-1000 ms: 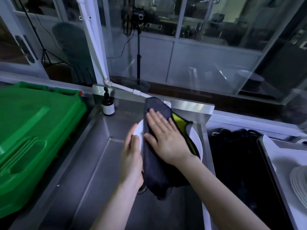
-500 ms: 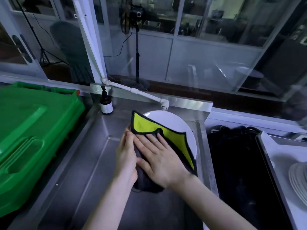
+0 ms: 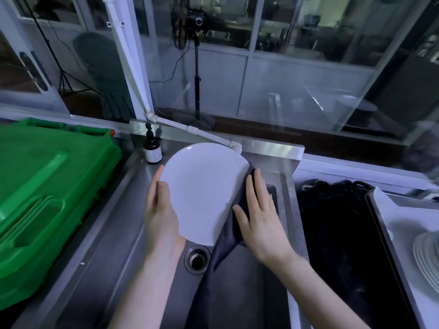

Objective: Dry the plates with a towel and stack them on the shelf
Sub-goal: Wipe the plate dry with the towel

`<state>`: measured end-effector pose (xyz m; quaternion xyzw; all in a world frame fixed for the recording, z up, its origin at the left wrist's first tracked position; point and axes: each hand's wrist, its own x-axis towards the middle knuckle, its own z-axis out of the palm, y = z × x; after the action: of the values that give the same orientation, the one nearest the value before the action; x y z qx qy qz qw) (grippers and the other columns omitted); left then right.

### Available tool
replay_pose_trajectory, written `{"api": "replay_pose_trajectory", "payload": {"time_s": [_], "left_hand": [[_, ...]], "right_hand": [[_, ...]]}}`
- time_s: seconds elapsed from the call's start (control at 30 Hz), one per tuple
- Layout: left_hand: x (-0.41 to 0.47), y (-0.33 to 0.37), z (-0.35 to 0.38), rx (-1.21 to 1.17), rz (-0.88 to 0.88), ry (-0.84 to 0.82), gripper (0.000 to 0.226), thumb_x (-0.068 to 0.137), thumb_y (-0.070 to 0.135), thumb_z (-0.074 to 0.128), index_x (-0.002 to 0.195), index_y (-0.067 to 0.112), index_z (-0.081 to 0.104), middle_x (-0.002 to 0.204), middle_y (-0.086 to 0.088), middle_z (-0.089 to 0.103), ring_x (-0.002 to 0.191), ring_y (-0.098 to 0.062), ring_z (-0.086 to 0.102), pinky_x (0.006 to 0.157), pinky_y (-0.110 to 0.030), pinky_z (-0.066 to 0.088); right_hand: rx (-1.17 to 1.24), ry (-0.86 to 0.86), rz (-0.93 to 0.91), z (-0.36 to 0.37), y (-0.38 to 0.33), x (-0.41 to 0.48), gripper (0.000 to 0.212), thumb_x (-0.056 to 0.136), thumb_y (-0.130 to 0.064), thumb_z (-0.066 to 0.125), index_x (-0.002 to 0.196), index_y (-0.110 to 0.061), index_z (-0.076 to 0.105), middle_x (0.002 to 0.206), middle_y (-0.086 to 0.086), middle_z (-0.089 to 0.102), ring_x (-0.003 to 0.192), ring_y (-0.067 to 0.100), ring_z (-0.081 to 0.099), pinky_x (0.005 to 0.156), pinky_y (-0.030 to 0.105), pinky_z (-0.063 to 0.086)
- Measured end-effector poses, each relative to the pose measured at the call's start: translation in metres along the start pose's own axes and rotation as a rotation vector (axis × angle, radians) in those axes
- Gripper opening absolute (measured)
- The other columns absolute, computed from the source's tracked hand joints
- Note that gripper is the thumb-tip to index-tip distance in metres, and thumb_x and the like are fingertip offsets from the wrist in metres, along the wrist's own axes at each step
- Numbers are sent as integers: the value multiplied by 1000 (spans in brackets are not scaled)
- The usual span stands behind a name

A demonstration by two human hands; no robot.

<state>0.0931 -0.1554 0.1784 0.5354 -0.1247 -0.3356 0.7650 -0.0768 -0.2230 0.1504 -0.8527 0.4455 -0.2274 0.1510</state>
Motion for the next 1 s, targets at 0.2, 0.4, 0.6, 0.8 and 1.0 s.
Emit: {"api": "replay_pose_trajectory", "payload": {"time_s": [0.2, 0.4, 0.6, 0.8, 1.0], "left_hand": [[10, 5, -9, 104, -17, -137, 35, 106, 31, 40, 123, 51, 63, 113, 23, 72, 99, 0, 71, 64, -19, 57], [13, 2, -18, 345, -52, -366, 33, 99, 44, 44, 122, 60, 62, 122, 30, 66, 116, 1, 63, 97, -36, 53], [10, -2, -16, 276, -21, -297, 31, 102, 42, 45, 120, 56, 65, 121, 28, 68, 116, -4, 64, 89, -32, 57], [12, -6, -9, 100, -46, -90, 36, 107, 30, 38, 129, 45, 62, 116, 21, 72, 103, -1, 70, 73, -23, 59], [27, 11, -18, 306, -29, -371, 38, 108, 32, 39, 122, 58, 63, 120, 28, 68, 109, 5, 65, 81, -26, 56]], "right_hand": [[390, 90, 36, -15, 1, 29, 80, 96, -18, 60, 156, -18, 8, 162, -10, 6, 137, -21, 0, 107, -2, 10], [372, -107, 12, -56, 12, 79, 48, 82, -24, 77, 128, -24, 63, 120, -12, 67, 112, 3, 59, 97, 13, 40], [694, -118, 198, -48, 20, 64, 4, 85, -22, 74, 87, -21, 71, 79, -10, 72, 74, -1, 60, 71, 14, 48], [1054, 176, 478, 7, 7, 3, 11, 81, -30, 69, 92, -29, 68, 93, -6, 74, 90, 7, 69, 76, 23, 53], [1018, 27, 282, -30, 17, 40, 6, 84, -21, 73, 89, -23, 70, 91, -2, 74, 86, 9, 65, 80, 28, 53]]}}
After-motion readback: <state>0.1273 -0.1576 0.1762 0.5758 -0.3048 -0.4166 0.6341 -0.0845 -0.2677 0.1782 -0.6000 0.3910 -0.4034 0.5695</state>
